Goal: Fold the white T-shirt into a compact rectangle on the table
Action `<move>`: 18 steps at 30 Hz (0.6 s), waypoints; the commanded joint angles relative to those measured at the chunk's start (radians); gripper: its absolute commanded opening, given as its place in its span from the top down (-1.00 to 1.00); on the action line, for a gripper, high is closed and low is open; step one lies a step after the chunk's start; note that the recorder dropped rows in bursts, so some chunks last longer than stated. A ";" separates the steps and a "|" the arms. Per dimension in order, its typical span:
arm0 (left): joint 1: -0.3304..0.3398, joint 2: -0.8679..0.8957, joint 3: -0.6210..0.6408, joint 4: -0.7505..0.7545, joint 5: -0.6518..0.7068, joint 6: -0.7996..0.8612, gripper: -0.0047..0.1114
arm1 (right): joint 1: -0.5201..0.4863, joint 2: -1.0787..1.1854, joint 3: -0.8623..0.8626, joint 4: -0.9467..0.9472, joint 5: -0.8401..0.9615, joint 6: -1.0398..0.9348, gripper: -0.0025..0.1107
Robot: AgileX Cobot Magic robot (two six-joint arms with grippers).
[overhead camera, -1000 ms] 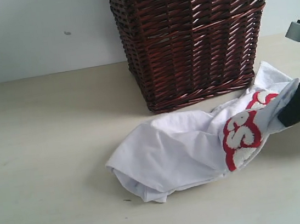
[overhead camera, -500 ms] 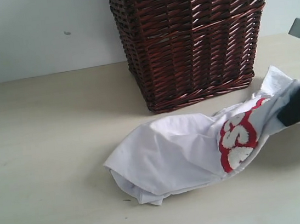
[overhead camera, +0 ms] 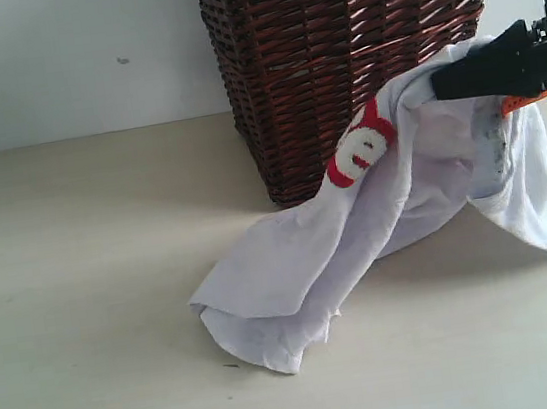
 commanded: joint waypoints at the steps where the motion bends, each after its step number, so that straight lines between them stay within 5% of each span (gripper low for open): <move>1: -0.005 -0.006 -0.001 -0.003 -0.004 0.001 0.92 | -0.006 -0.007 -0.002 -0.038 -0.199 0.128 0.92; 10: -0.005 -0.006 -0.001 -0.003 -0.004 0.001 0.92 | -0.006 0.045 -0.002 -0.351 -0.430 0.245 -0.02; 18: -0.005 -0.006 -0.001 -0.003 -0.004 0.001 0.92 | -0.006 0.004 -0.002 -0.359 -0.427 0.215 -0.09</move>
